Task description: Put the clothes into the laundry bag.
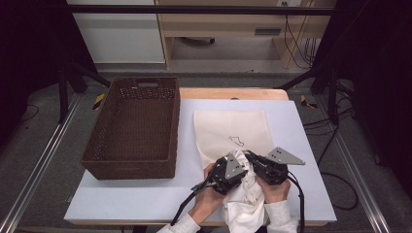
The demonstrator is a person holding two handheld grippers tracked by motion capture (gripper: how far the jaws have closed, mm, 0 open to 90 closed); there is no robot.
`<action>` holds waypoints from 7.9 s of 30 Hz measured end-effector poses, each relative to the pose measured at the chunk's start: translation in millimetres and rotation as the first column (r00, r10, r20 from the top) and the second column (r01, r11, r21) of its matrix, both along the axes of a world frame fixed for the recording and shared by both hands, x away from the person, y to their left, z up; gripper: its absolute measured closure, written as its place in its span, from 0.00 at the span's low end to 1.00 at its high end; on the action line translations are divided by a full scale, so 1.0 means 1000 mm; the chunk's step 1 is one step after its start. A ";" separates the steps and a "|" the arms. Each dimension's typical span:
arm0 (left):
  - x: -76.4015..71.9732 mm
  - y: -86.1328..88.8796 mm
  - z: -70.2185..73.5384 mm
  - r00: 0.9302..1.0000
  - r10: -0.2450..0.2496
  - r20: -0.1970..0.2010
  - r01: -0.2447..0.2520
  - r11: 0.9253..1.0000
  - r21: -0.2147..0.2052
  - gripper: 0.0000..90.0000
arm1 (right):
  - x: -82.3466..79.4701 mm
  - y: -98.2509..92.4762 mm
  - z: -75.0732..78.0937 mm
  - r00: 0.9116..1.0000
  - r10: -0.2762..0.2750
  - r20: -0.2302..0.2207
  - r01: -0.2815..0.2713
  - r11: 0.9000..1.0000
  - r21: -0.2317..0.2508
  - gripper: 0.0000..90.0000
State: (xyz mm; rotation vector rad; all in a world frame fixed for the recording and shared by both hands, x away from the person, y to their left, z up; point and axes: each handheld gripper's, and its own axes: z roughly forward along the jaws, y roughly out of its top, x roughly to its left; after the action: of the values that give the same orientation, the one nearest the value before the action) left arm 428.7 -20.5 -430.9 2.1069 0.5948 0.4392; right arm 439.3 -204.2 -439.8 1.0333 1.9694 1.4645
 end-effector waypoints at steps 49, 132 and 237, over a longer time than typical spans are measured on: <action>0.033 0.003 -0.011 0.996 0.089 -0.007 -0.089 0.995 0.037 0.81 | -0.008 -0.003 0.007 0.999 0.031 0.035 -0.033 0.999 0.039 0.97; -0.030 0.025 0.022 0.996 -0.077 0.033 0.079 0.994 -0.074 0.87 | -0.004 0.000 0.001 1.000 0.006 0.019 -0.007 1.000 0.026 0.97; -0.016 0.000 0.007 0.999 -0.041 0.032 0.042 0.998 -0.050 0.91 | -0.009 -0.021 0.015 0.998 -0.038 0.044 0.036 0.998 0.060 0.97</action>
State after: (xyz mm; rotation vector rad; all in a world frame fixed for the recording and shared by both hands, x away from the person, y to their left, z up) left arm 412.9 -20.2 -423.6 2.0571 0.5380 0.4282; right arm 430.5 -225.6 -424.4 1.0470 1.8757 1.5216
